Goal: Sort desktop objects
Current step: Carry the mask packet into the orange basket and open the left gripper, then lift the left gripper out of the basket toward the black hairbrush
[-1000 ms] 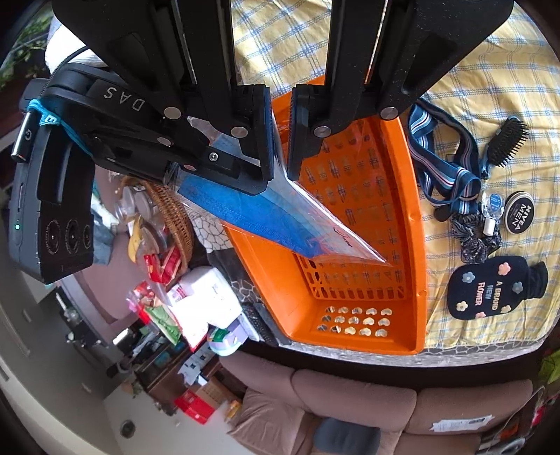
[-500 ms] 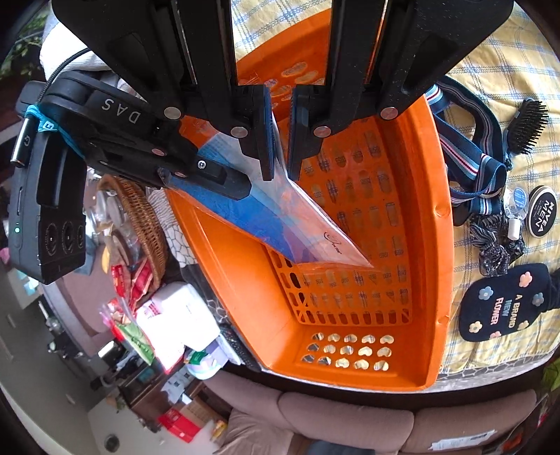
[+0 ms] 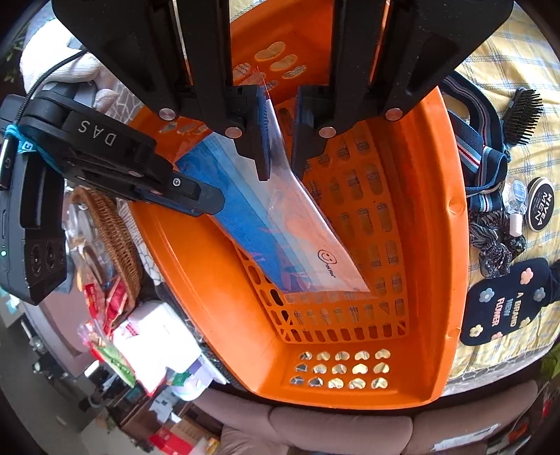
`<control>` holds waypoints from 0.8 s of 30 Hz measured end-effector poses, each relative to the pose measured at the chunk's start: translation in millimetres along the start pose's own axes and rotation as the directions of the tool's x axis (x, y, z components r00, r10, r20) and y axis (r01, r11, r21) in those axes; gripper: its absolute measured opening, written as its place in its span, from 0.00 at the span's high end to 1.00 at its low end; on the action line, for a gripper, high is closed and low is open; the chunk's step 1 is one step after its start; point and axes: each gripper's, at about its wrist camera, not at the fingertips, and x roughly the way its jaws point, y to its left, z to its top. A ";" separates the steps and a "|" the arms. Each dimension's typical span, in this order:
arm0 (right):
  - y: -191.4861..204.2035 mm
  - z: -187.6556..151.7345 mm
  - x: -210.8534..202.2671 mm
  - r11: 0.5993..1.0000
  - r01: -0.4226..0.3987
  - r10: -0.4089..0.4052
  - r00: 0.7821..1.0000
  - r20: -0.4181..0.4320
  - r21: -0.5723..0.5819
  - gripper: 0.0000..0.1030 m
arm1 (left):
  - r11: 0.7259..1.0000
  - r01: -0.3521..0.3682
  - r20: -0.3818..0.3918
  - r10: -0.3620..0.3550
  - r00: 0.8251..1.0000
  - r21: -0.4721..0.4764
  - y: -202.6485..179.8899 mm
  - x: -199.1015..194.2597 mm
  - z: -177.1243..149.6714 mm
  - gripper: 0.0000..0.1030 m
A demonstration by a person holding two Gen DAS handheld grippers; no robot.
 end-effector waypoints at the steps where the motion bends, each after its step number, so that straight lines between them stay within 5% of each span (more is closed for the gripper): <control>1: -1.5 0.1 0.4 1.000 -0.003 0.003 1.000 -0.001 0.003 0.73 | 1.000 -0.012 -0.001 0.012 1.000 0.009 -2.2 0.9 0.4 0.84; 6: -1.5 -3.0 -0.7 1.000 -0.015 0.015 1.000 -0.005 0.008 0.72 | 0.997 -0.062 0.023 0.061 0.998 0.036 -12.7 -5.7 2.1 0.63; 8: -1.4 -3.7 -1.4 1.000 -0.015 0.015 1.000 -0.004 0.007 0.71 | 0.994 -0.106 0.053 0.103 0.993 0.042 -15.9 -14.7 1.7 0.29; 9: -1.5 -4.5 -2.7 1.000 -0.009 0.009 1.000 -0.001 0.006 0.72 | 0.992 -0.114 0.069 0.111 0.991 0.045 -16.0 -19.7 0.8 0.24; 13: -2.2 -6.1 -10.1 1.000 -0.005 0.005 1.000 0.010 0.012 0.71 | 0.994 -0.103 0.076 0.101 0.992 0.025 -9.1 -34.2 -0.8 0.18; 24: 23.9 -17.2 -47.0 0.999 -0.016 0.020 0.995 0.099 -0.035 0.23 | 0.994 -0.105 0.148 0.105 0.983 -0.010 15.6 -97.6 -24.7 0.00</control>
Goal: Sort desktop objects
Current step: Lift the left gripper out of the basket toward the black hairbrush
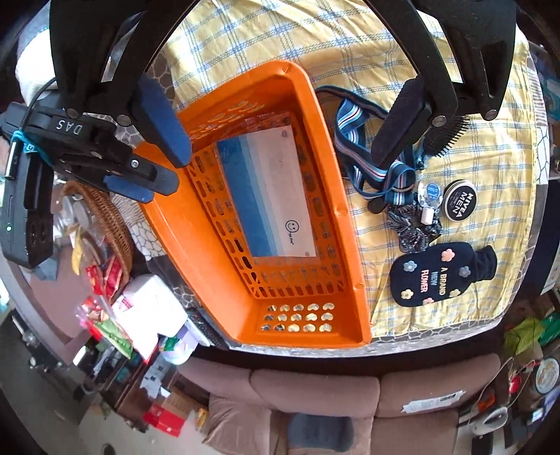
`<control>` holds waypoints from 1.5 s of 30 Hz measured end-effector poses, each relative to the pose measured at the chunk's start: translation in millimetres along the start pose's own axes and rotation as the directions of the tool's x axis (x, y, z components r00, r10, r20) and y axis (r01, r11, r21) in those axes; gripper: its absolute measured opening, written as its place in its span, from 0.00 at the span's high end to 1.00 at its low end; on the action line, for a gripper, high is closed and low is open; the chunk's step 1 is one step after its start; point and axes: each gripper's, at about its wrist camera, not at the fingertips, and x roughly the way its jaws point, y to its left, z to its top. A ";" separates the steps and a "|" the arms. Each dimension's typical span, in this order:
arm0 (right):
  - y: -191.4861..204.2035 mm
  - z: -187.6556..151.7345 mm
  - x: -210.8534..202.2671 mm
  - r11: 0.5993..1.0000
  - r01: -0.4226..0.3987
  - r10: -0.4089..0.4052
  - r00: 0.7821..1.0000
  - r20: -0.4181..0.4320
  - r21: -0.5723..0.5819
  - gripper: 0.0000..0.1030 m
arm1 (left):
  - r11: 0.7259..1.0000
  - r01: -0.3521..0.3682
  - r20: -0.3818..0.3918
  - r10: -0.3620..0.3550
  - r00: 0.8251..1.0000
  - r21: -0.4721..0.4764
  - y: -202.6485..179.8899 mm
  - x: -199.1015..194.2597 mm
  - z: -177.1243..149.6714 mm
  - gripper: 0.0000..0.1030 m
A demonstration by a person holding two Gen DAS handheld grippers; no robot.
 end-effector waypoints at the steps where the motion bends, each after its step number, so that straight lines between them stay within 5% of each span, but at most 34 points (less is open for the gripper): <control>1: 3.9 -1.7 -3.6 1.000 -0.003 0.004 1.000 0.007 -0.014 0.18 | 1.000 0.004 0.005 -0.004 1.000 -0.007 4.1 -6.2 -2.3 0.00; 4: 14.5 -7.4 -14.1 0.998 -0.036 0.038 0.999 0.031 -0.044 0.00 | 0.999 0.012 0.014 -0.011 1.000 -0.032 18.2 -23.6 -11.4 0.00; 7: 25.7 -15.3 -23.8 0.996 -0.059 0.062 0.997 0.047 -0.067 0.00 | 0.998 0.023 0.031 -0.021 0.999 -0.063 33.9 -42.5 -23.1 0.00; 15: 66.5 -40.7 -44.2 0.991 0.069 -0.057 0.992 0.110 -0.111 0.00 | 0.994 -0.004 0.074 0.012 0.997 -0.111 74.0 -87.8 -58.7 0.00; 27: 128.1 -76.1 -48.0 0.982 0.033 -0.011 0.992 0.122 -0.187 0.00 | 0.983 -0.065 0.115 0.086 0.990 -0.173 128.7 -131.2 -102.0 0.00; 38: 167.8 -92.3 -24.4 0.952 0.119 -0.081 0.986 0.142 -0.282 0.00 | 0.983 -0.127 0.083 0.138 0.987 -0.132 169.8 -113.7 -114.3 0.00; 45: 203.1 -79.3 -48.5 0.910 0.218 -0.085 0.930 0.357 -0.352 0.00 | 0.986 -0.165 0.045 0.164 0.985 0.020 165.3 -68.2 -96.6 0.00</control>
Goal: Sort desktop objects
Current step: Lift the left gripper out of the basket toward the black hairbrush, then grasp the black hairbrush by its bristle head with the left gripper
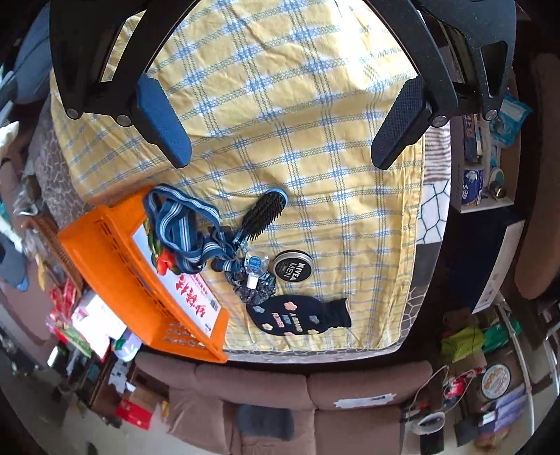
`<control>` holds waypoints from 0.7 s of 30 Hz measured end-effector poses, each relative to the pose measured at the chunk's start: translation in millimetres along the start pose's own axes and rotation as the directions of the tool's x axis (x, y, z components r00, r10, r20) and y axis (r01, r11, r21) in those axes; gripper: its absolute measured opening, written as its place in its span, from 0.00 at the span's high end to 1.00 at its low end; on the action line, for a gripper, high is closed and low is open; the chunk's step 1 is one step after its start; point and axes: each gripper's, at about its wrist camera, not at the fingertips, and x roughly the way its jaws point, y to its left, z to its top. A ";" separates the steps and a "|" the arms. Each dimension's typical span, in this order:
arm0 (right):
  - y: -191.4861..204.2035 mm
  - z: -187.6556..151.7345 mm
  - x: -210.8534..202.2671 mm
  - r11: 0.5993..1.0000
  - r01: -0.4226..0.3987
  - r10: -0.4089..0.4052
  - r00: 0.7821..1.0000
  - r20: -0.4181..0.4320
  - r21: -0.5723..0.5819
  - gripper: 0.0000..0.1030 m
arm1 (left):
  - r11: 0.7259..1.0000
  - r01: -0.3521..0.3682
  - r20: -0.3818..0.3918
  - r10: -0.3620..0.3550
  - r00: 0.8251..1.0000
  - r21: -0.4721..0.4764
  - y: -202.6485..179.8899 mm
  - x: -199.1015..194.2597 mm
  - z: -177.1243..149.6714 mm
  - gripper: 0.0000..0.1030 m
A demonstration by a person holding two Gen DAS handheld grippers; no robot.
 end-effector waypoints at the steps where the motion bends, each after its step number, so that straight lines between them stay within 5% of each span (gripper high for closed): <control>1: -0.1 3.8 3.2 1.000 0.017 -0.017 1.000 0.001 0.022 0.00 | 1.000 0.008 -0.008 -0.008 1.000 0.005 0.8 8.3 3.1 0.00; 5: -8.8 9.9 30.3 0.994 -0.021 0.027 0.998 -0.062 0.104 0.00 | 0.999 0.031 -0.044 -0.030 0.999 0.024 2.3 38.8 16.7 0.09; 14: -15.7 -7.1 82.8 0.994 -0.034 0.051 0.985 -0.163 0.108 0.21 | 0.984 -0.018 -0.155 0.046 0.987 0.177 -10.9 113.7 31.4 0.13; 21: -19.6 -11.6 100.1 0.992 -0.049 0.073 0.977 -0.200 0.120 0.33 | 0.974 -0.023 -0.205 0.070 0.976 0.223 -16.4 144.9 43.9 0.29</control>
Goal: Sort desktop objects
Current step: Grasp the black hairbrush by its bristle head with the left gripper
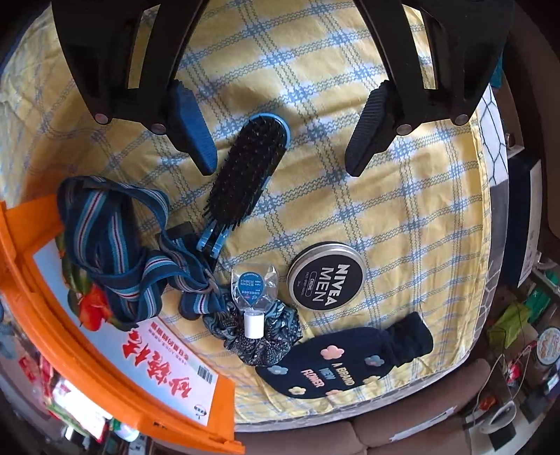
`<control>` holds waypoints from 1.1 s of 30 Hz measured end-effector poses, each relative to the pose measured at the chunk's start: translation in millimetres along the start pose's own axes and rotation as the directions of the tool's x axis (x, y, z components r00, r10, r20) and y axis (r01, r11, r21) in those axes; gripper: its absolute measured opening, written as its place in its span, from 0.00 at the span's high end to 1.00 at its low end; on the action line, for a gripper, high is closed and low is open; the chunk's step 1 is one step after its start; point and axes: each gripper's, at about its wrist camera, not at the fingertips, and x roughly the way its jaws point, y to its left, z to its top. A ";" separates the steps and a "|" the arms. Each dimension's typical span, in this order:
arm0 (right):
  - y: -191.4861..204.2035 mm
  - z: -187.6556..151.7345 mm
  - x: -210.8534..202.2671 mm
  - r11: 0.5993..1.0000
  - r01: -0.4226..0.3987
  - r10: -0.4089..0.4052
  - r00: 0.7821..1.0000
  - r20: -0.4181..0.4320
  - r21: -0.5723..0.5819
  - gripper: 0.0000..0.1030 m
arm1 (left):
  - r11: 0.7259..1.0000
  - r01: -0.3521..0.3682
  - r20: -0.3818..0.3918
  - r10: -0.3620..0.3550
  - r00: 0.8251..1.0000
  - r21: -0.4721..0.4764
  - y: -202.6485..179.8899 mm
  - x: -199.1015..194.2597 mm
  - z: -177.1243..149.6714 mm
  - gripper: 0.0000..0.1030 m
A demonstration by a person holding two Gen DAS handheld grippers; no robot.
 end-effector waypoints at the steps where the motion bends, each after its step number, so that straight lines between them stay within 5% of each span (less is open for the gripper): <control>1: -1.0 0.5 1.9 1.000 -0.007 0.007 1.000 -0.004 0.006 0.33 | 1.000 -0.007 -0.009 0.007 1.000 0.013 -1.0 1.6 3.0 0.29; 9: 2.3 -0.5 9.6 0.999 -0.049 0.049 0.998 -0.041 0.013 0.33 | 0.996 -0.007 -0.102 0.017 0.995 0.093 -11.4 20.3 18.5 0.29; 13: -0.1 -0.8 13.1 0.998 -0.056 0.058 0.997 -0.058 0.030 0.33 | 0.996 0.046 -0.095 -0.039 0.995 0.077 -12.7 19.2 17.4 0.51; 14: -0.7 -0.7 13.5 0.998 -0.055 0.057 0.997 -0.061 0.034 0.33 | 0.996 0.046 -0.087 -0.040 0.995 0.075 -13.0 17.5 16.5 0.62; 26: 2.2 -1.3 13.6 0.987 -0.124 0.133 0.986 -0.095 0.097 0.37 | 0.987 0.157 0.014 -0.157 0.988 -0.041 -0.9 -25.0 0.6 0.73; 33: 8.5 -2.9 12.7 0.961 -0.206 0.230 0.966 -0.120 0.186 0.37 | 0.931 0.315 0.126 -0.296 0.947 -0.182 15.6 -66.9 -16.3 0.74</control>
